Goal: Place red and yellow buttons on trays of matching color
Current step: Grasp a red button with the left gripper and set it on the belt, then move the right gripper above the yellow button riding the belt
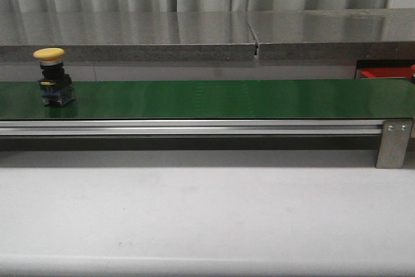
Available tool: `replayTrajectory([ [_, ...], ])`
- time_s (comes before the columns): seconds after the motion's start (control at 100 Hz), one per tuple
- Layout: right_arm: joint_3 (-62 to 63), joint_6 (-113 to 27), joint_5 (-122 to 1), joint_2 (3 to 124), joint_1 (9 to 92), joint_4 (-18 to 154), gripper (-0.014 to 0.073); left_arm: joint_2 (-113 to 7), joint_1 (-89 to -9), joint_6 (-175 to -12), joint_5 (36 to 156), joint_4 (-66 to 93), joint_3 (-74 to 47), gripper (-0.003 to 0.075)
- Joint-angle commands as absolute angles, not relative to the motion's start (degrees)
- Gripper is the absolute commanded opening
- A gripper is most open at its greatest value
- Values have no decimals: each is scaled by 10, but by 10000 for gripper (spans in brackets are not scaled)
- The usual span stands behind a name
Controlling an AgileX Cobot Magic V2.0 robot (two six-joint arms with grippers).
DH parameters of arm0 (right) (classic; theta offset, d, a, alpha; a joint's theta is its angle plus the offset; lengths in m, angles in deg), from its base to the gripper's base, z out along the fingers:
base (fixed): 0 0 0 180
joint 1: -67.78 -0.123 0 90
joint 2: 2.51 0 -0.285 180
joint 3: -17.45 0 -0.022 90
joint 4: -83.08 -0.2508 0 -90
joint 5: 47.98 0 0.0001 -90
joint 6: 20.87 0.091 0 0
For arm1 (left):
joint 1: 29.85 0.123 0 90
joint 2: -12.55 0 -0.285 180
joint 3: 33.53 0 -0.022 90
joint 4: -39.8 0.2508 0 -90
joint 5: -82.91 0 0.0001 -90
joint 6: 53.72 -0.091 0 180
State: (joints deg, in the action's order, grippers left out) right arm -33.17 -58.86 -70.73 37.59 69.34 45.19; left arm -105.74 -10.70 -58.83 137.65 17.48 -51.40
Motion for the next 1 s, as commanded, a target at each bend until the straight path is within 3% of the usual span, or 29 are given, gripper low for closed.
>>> replayTrajectory([
  [0.0,-315,-591,-677,376,694,446,-75,-1023,-111,-590,1361,164,-514,169],
  [0.16,-315,-591,-677,376,694,446,-75,-1026,-111,-602,1358,165,-507,212],
  [0.31,-315,-591,-677,376,694,446,-75,-1026,-111,-607,1363,165,-507,476],
  [0.38,-315,-591,-677,376,694,446,-75,-1026,-111,-607,1365,161,-507,557],
  [0.65,-315,-591,-677,376,694,446,-75,-974,-113,-642,1360,162,-507,563],
  [0.7,-315,-591,-677,376,694,446,-75,-955,-118,-657,1360,162,-507,531],
  [0.75,-315,-591,-677,376,694,446,-75,-935,-123,-662,1360,163,-507,452],
  [0.82,-315,-591,-677,376,694,446,-75,-906,-139,-671,1359,167,-502,265],
  [0.9,-315,-591,-677,376,694,446,-75,-869,-160,-689,1356,174,-483,-14],
  [0.99,-315,-591,-677,376,694,446,-75,-826,-183,-692,1343,184,-450,-20],
])
